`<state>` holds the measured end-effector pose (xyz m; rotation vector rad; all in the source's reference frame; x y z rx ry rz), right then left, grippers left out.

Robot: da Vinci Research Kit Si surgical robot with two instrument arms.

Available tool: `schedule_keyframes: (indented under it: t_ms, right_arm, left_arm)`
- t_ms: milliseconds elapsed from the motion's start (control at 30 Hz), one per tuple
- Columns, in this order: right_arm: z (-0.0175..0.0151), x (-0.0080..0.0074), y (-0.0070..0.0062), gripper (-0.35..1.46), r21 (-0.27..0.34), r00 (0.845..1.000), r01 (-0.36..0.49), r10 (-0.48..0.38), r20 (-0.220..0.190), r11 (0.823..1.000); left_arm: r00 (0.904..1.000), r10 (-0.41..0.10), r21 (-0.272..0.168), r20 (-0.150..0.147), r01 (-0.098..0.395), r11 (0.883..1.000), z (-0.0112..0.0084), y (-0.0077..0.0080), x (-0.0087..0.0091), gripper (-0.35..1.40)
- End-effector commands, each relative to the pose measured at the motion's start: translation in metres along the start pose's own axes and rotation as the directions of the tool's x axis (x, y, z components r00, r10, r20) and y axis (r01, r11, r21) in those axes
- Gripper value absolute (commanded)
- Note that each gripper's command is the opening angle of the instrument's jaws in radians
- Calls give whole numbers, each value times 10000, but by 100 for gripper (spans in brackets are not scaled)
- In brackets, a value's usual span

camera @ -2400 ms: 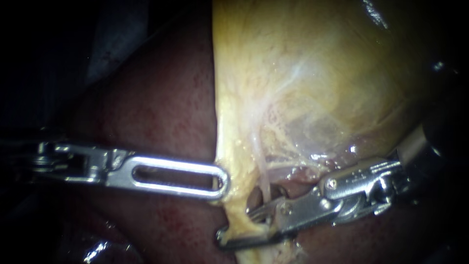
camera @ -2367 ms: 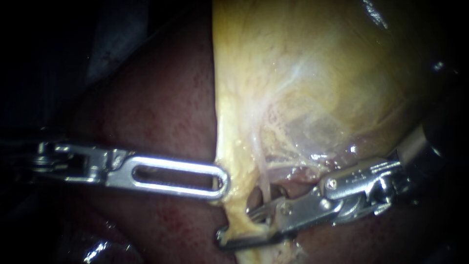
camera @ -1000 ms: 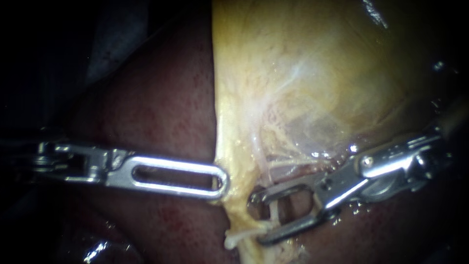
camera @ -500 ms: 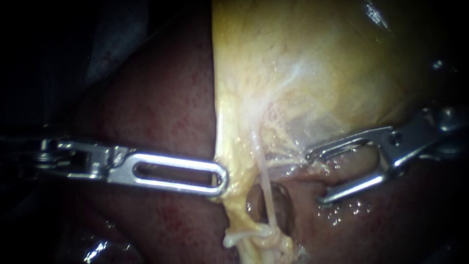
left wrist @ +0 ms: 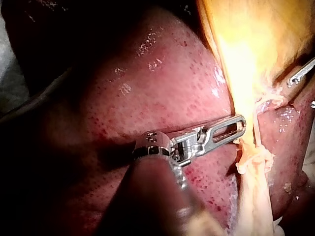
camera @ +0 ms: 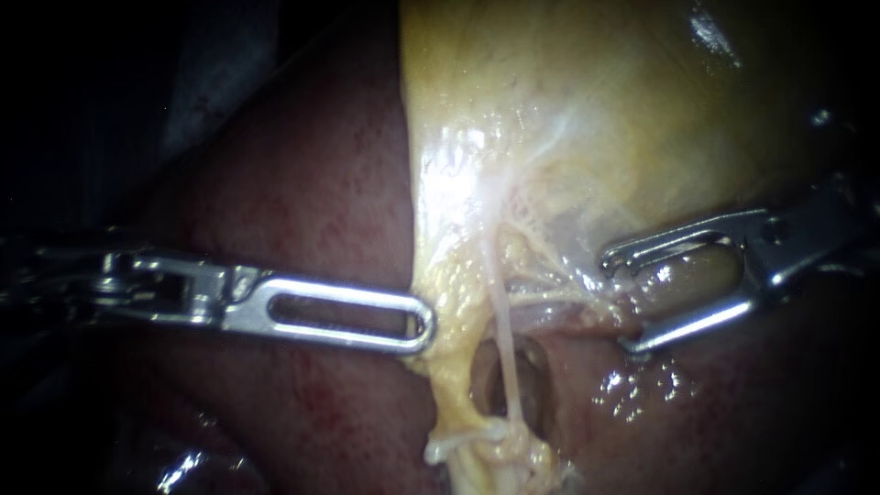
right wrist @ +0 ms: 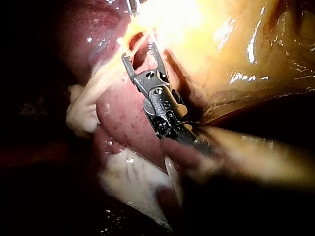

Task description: Going back first clip left tube

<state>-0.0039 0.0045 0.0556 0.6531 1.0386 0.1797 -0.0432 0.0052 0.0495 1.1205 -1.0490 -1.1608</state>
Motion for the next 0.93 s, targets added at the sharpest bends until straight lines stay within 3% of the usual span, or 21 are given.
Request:
schedule_keyframes:
  t_ms: [33, 267, 933]
  right_arm:
    - [0, 0, 0, 40, 2, 10000, 2, -2, 4, 10000]
    - [0, 0, 0, 40, 1, 10000, 2, -2, 4, 10000]
    - [0, -1, 0, 40, 4, 10000, 4, -4, 5, 10000]
  left_arm:
    - [10000, -60, -25, 18, 60, 10000, 2, 5, 0, -35]
    - [10000, -81, -77, -58, 80, 9999, 17, 17, -1, -35]
    - [9999, -80, -23, -147, 79, 10000, 23, 12, 0, -35]
